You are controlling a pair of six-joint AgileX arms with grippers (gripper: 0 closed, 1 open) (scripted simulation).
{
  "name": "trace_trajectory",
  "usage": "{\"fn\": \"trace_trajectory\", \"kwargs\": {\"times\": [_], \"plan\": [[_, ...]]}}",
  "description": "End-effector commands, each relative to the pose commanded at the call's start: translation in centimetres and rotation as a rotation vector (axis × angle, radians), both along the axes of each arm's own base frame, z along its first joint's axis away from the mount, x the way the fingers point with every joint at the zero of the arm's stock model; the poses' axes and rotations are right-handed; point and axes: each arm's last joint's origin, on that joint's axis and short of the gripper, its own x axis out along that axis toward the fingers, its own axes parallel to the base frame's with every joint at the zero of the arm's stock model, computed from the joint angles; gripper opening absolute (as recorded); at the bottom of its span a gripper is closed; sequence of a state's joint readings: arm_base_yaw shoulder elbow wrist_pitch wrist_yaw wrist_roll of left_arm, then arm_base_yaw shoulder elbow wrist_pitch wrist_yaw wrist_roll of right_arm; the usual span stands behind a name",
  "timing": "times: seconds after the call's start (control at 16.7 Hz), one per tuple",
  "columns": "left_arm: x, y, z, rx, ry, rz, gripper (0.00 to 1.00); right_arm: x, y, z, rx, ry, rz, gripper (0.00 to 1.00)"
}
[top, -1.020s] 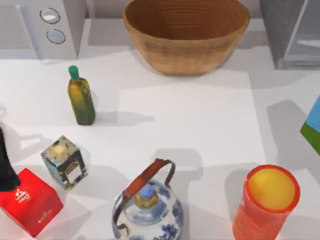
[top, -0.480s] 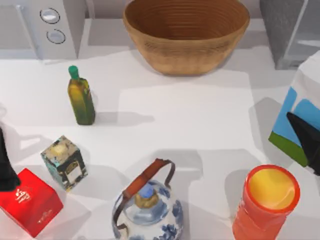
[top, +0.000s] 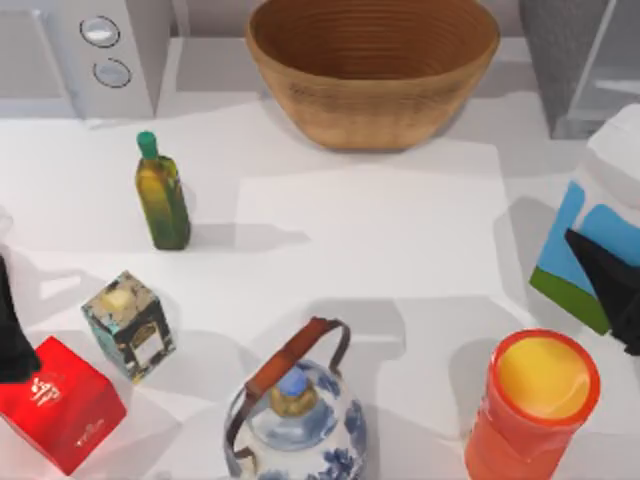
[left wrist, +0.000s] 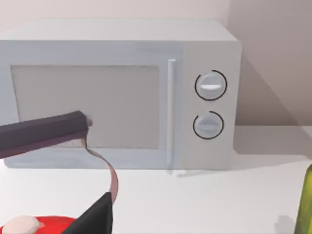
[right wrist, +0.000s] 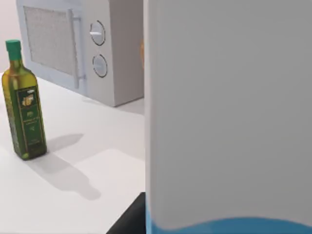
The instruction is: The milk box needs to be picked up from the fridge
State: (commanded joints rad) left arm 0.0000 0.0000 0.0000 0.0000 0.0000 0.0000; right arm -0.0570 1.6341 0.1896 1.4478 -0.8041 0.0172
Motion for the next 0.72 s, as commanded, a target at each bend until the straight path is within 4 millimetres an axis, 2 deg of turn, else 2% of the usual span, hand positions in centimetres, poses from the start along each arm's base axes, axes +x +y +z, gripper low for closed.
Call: {"fn": "trace_trajectory", "kwargs": {"times": [0.12,0.3,0.42,0.54,0.72], "plan": [[0.0,0.0,0.0,0.000,0.000,0.000,1.00,0.4,0.0,0.4,-0.006,-0.033,0.003,0.00],[0.0,0.0,0.0,0.000,0.000,0.000,1.00,2.3,0.3,2.1,-0.027,-0.190,0.024,0.00],[0.0,0.0,0.0,0.000,0.000,0.000,1.00,3.7,1.1,2.4,-0.026,-0.261,0.040,0.00],[0.0,0.0,0.0,0.000,0.000,0.000,1.00,4.5,2.1,0.8,-0.011,-0.222,0.045,0.00],[0.0,0.0,0.0,0.000,0.000,0.000,1.00,4.4,3.4,-2.3,0.001,-0.077,0.019,0.00]]}}
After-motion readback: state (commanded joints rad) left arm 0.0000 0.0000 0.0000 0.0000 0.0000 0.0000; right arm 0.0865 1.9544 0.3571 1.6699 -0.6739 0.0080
